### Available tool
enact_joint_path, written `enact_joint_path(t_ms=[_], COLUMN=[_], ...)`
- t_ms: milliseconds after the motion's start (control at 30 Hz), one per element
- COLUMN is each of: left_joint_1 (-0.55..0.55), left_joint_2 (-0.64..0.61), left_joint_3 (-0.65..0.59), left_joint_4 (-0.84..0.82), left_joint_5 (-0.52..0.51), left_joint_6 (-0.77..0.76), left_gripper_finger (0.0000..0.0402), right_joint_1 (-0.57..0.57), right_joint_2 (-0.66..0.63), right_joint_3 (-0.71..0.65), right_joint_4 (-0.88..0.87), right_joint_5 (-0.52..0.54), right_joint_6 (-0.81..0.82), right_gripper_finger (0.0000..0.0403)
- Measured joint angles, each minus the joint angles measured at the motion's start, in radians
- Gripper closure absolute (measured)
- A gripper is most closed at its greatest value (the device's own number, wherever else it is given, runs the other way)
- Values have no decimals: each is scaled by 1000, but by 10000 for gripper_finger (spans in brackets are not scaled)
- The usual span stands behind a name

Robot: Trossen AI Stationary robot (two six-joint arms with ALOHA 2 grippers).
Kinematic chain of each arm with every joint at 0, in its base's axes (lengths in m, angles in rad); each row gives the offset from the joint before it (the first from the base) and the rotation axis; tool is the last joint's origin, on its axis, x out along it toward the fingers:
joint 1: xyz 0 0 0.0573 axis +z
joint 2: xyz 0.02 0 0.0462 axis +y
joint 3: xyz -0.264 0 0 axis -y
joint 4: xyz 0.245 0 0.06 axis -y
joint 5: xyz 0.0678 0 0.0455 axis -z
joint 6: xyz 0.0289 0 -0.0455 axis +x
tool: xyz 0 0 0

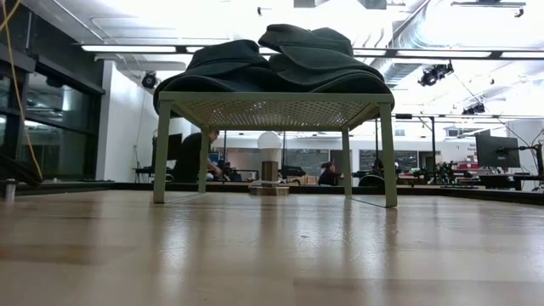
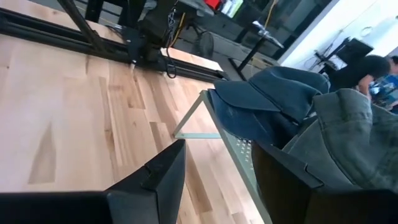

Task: Pick & Place hat
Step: Stack the dark blue cap on the top of the dark blue cap on the shelf

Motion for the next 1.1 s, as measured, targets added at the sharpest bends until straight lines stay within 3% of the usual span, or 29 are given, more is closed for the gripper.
enact_joint_path(t_ms=[133,333,600,867,1000,1100], left_joint_1=[78,137,129,127,127,127], left_joint_2=[0,0,-17,-18,-19,-26], left_joint_3=[0,0,0,0,0,0], left_joint_4=[7,45,151,150,149,148], left_joint_5=[312,559,624,633,629,608], left_joint_6=[-78,-173,-186,-201,-212,-215], left_gripper_finger=[396,396,396,396,396,396], right_joint_1=[1,24,76,79,84,84], right_joint_2=[27,29,-92,-228,-285,-317], right_joint_3=[0,-1,-1,0,0,0], right_joint_4=[50,191,494,752,831,878], right_joint_5=[10,87,88,-98,-197,-335], right_joint_6=[-75,-299,-710,-1038,-1124,-1157], right_gripper_finger=[226,226,226,226,226,226])
